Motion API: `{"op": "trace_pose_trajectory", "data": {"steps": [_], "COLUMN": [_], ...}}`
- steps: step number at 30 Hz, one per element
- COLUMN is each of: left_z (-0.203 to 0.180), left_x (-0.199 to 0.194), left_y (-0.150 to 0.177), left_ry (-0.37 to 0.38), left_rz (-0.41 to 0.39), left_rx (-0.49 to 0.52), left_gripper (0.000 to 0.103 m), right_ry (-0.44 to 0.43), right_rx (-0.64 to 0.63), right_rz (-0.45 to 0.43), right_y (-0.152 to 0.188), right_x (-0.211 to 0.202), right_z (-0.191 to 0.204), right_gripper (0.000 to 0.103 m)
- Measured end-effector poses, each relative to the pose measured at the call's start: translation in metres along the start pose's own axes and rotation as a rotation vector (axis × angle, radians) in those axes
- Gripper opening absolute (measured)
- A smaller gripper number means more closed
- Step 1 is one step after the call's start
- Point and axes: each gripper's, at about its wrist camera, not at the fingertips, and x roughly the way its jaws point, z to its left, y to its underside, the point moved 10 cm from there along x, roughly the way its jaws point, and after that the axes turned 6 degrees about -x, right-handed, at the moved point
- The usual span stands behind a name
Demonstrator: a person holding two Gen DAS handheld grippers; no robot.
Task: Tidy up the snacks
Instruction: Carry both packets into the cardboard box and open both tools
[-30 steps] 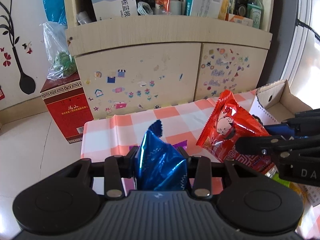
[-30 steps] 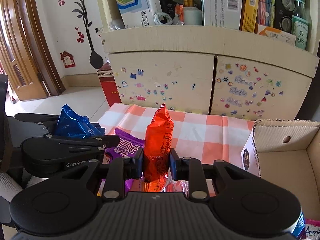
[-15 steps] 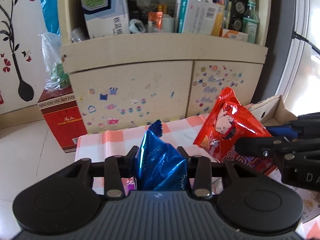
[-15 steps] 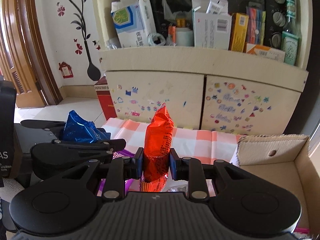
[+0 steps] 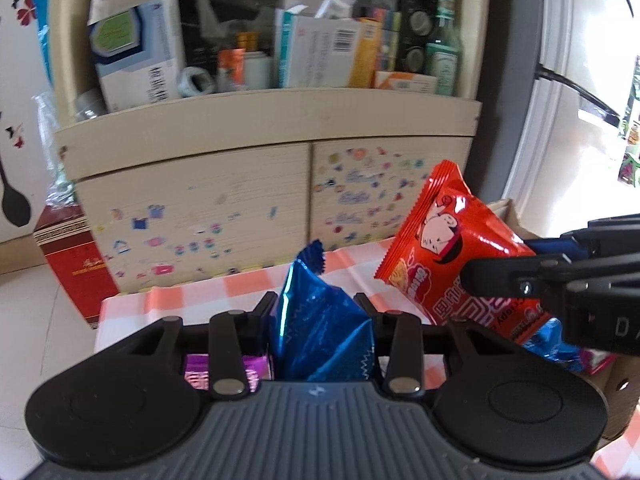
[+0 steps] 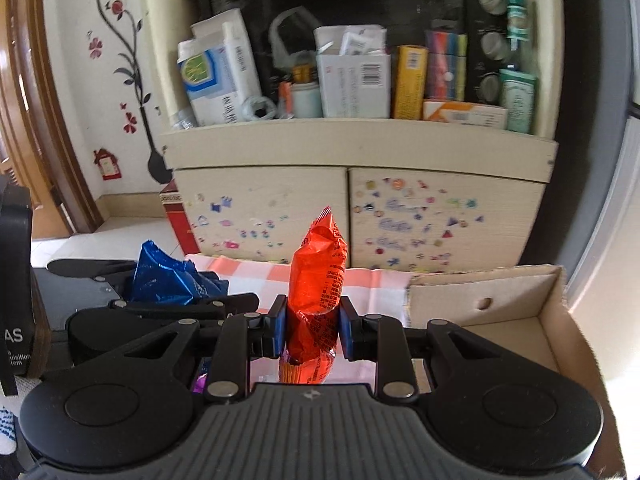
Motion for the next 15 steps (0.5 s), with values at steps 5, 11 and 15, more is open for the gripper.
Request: {"op": "trace_pose_trajectory", "data": {"steps": [5,11,15], "left_z": [-0.028,-0.068,-0.096], "left_x": [0.000,-0.001,0.006], "left_y": [-0.004,-0.013,-0.014], "left_ry": [0.052,0.115,0.164], "left_rz": [-0.007,-0.019,0.000], "left_rx": [0.012,0.035,0.017], "left_gripper": [0.039,0.039,0.039], "right_ry": [0.044,0.120,0.171], "right_rx": [0.032,0.093,0.142], "right_rz": [-0.024,-0.060,-0.080], "right_y": [0.000,0.000,0.002], "right_x": [-0.017,-0.044,-0.060], "right_z": [-0.025,-0.068,-0.095], "right_gripper": [0.031,0.031,0.031]}}
